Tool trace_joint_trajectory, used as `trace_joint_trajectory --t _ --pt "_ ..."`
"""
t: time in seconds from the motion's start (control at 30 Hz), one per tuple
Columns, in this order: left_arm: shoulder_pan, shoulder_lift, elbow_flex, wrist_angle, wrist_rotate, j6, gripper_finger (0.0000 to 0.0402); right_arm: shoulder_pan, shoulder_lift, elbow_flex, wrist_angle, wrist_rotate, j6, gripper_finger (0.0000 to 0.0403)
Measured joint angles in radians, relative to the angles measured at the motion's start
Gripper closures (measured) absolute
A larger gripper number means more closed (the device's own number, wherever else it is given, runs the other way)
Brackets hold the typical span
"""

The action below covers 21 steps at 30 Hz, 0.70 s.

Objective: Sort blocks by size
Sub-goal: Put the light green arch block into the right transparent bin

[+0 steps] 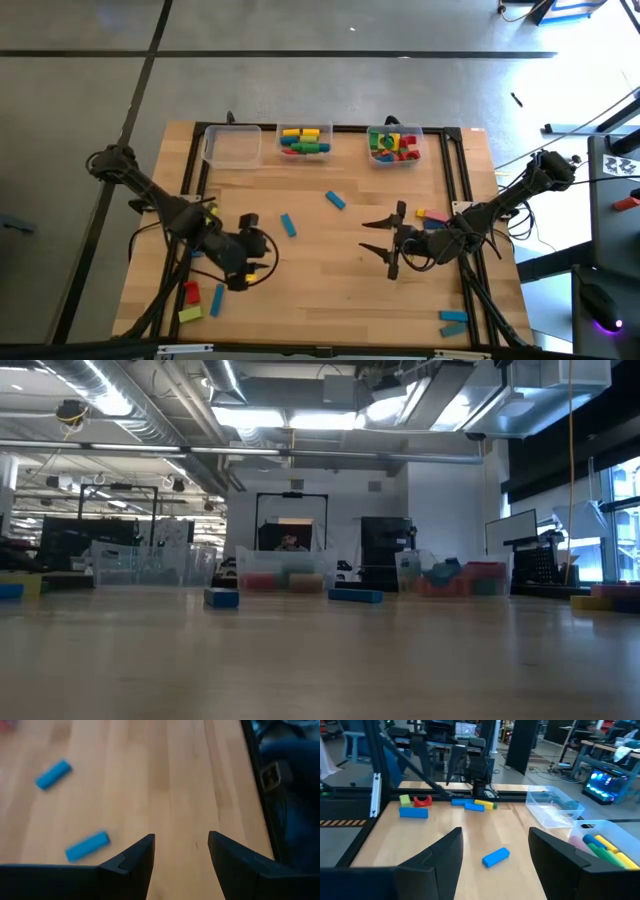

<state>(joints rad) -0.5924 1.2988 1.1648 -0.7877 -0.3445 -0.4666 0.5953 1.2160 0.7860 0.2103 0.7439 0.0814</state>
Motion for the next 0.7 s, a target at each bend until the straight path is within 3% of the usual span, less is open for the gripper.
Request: trace_joint_trajectory --t 0.2,0.4,0.7 --pt "-0.108 0.02 0.0 -0.102 0.007 -0.211 0.0219 0.0 0.0 0.0 0.009 -0.03 -0.01 0.0182" --pt "-0.162 0.122 0.0 -0.103 0.01 -0.26 0.0219 0.0 0.0 0.0 0.006 -0.03 -0.009 0.0182" --pt "-0.159 0.241 0.0 -0.111 0.18 -0.309 0.0219 0.0 0.0 0.0 -0.003 -0.026 -0.034 0.0182"
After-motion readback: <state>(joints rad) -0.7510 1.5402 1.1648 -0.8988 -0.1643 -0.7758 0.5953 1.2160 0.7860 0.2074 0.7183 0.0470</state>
